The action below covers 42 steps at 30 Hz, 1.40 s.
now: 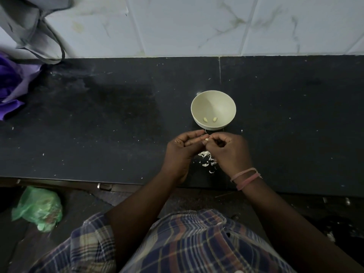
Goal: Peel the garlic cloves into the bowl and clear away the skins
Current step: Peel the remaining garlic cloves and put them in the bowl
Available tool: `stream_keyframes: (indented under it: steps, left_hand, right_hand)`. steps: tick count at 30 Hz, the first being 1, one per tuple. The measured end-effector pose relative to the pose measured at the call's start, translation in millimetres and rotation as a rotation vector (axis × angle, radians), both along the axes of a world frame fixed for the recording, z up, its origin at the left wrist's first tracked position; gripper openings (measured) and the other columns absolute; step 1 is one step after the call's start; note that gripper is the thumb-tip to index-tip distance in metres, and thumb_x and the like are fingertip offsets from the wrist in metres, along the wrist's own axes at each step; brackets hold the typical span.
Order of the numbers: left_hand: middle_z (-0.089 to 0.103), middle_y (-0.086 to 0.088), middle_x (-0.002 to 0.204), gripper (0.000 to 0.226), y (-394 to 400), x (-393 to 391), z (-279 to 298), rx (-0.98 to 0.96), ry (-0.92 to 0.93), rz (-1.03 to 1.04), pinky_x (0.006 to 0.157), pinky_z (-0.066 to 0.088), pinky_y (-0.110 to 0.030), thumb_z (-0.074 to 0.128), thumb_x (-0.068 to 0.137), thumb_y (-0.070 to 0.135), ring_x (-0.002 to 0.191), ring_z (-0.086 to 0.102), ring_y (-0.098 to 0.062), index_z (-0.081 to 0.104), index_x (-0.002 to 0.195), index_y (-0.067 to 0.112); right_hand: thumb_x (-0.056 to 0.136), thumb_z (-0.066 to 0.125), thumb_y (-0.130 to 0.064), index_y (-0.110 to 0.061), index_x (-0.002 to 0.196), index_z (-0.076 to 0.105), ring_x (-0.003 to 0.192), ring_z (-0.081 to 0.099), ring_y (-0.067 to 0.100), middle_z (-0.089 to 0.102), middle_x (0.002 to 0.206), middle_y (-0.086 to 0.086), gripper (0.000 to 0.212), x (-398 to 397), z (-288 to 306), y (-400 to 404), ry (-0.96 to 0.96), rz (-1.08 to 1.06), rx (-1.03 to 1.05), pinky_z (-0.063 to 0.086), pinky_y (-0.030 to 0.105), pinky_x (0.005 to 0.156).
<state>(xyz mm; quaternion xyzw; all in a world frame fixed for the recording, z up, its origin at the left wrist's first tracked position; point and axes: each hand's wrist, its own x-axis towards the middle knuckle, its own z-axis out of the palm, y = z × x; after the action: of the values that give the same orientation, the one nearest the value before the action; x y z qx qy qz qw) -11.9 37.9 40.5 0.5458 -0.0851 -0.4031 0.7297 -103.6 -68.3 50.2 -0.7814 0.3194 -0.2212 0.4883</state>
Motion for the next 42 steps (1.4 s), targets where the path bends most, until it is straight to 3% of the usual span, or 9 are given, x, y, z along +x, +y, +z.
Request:
stream_keyframes:
  steps: [8,13,21,27,31,34,36,39,42]
  left_hand:
    - [0.076,-0.013,0.097,0.030,-1,1,2,-0.096,0.161,0.027,0.078,0.061,-0.029,0.059,0.091,-0.013,0.090,0.074,-0.020,0.066,0.116,0.003]
    - [0.075,-0.016,0.101,0.030,0,-1,0,-0.102,0.191,0.026,0.083,0.060,-0.032,0.059,0.090,-0.012,0.095,0.074,-0.023,0.065,0.117,0.000]
    - [0.073,-0.014,0.096,0.035,-1,-2,1,-0.061,0.189,0.028,0.076,0.060,-0.030,0.065,0.087,-0.011,0.087,0.073,-0.020,0.064,0.121,-0.002]
    - [0.076,-0.014,0.099,0.030,1,-2,3,-0.051,0.207,0.022,0.079,0.061,-0.030,0.061,0.092,-0.009,0.089,0.074,-0.019,0.063,0.120,0.001]
    - [0.075,-0.017,0.107,0.030,2,-2,2,-0.066,0.248,0.034,0.081,0.062,-0.031,0.062,0.091,-0.007,0.092,0.074,-0.023,0.063,0.121,0.002]
    - [0.074,-0.016,0.108,0.032,3,-1,-1,-0.066,0.275,0.065,0.079,0.061,-0.031,0.062,0.092,-0.007,0.090,0.074,-0.022,0.063,0.122,0.001]
    - [0.074,-0.016,0.109,0.033,3,-1,-3,-0.063,0.284,0.078,0.078,0.061,-0.030,0.062,0.092,-0.007,0.091,0.074,-0.023,0.061,0.125,0.000]
    - [0.073,-0.015,0.107,0.031,2,-2,-4,-0.062,0.292,0.085,0.078,0.061,-0.031,0.061,0.093,-0.007,0.091,0.074,-0.024,0.063,0.123,0.001]
    - [0.073,-0.014,0.105,0.029,2,-3,-4,-0.085,0.304,0.081,0.080,0.061,-0.032,0.060,0.094,-0.005,0.092,0.073,-0.024,0.064,0.121,0.003]
  right_hand:
    - [0.089,0.065,-0.011,-0.007,0.078,0.069,0.044,0.052,0.013,0.068,0.059,0.001,0.013,-1,10,1,-0.026,-0.020,0.235,0.045,0.023,0.045]
    - [0.088,0.067,-0.016,-0.013,0.078,0.070,0.050,0.054,0.006,0.067,0.063,0.002,0.011,-3,4,-2,0.010,-0.014,0.155,0.045,0.023,0.054]
    - [0.087,0.069,-0.019,-0.016,0.079,0.070,0.050,0.052,0.002,0.059,0.055,-0.010,0.009,-5,0,-3,0.025,0.025,0.112,0.043,0.022,0.054]
    - [0.088,0.066,-0.015,-0.016,0.078,0.069,0.051,0.054,0.006,0.061,0.059,-0.007,0.010,-6,-3,-3,0.025,-0.001,0.143,0.044,0.025,0.056]
    - [0.089,0.059,-0.018,-0.017,0.079,0.067,0.053,0.058,0.015,0.064,0.062,-0.004,0.012,-6,-4,-3,-0.009,-0.054,0.228,0.052,0.035,0.056]
    - [0.085,0.046,-0.025,-0.019,0.078,0.065,0.063,0.059,0.012,0.062,0.063,-0.012,0.022,-8,-9,-5,-0.009,-0.105,0.188,0.053,0.036,0.067]
    - [0.086,0.041,-0.027,-0.016,0.077,0.064,0.066,0.058,0.015,0.061,0.067,-0.009,0.027,-10,-10,-7,0.019,-0.131,0.126,0.050,0.036,0.068]
    - [0.099,0.046,-0.036,-0.013,0.070,0.055,0.063,0.054,0.019,0.057,0.067,0.004,0.038,-8,-13,-7,0.081,-0.139,-0.053,0.039,0.034,0.059]
    - [0.097,0.058,-0.030,-0.015,0.067,0.050,0.064,0.048,0.017,0.052,0.069,0.004,0.035,-6,-21,-6,0.108,-0.159,-0.198,0.033,0.033,0.061]
